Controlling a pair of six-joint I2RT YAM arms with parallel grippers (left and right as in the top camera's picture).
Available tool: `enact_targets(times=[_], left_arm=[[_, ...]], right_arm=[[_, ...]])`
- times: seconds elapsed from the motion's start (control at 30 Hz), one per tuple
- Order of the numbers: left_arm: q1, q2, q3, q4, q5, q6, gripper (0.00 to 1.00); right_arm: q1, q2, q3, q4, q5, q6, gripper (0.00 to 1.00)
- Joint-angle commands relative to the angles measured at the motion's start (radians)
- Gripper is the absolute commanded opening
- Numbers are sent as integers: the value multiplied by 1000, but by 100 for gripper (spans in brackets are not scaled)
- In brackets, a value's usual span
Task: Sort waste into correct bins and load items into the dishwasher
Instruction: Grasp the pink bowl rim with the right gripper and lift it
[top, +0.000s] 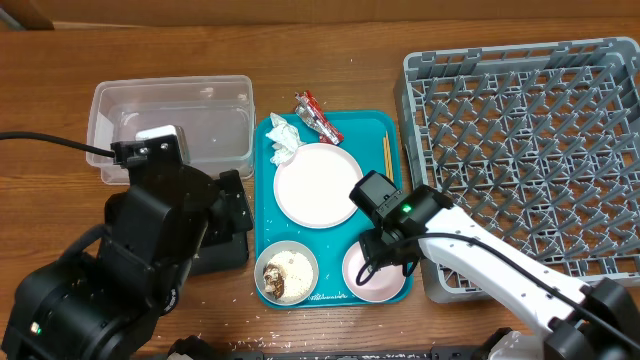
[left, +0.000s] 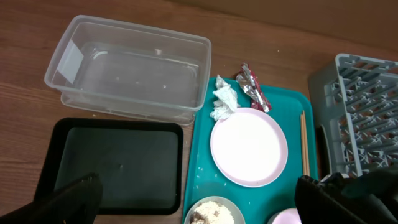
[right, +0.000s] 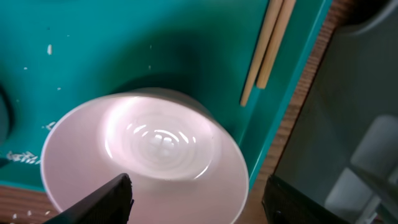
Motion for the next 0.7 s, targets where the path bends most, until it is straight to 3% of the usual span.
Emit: enact_targets(times=[0.0, 0.13, 0.27, 0.37, 0.5, 0.67], left_arm=[[-4, 7, 1, -11, -32, -28, 100], [-4, 13, 1, -26, -32, -28, 100], [-4, 15, 1, -37, -32, -28, 100], [-4, 16, 1, -36, -32, -28, 100], [-4, 16, 1, -36, -33, -27, 100], [-4, 16, 1, -36, -32, -27, 100]], right_arm=[[-5, 50, -19, 37, 32, -51, 69], [-5, 98, -48, 63, 39, -62, 57], [-5, 107, -45, 61, 39, -52, 29], [-5, 104, -24, 48, 39, -34, 15], [-5, 81, 32, 3, 55, -11, 4], [-5, 18, 153, -110, 193, 109, 4]])
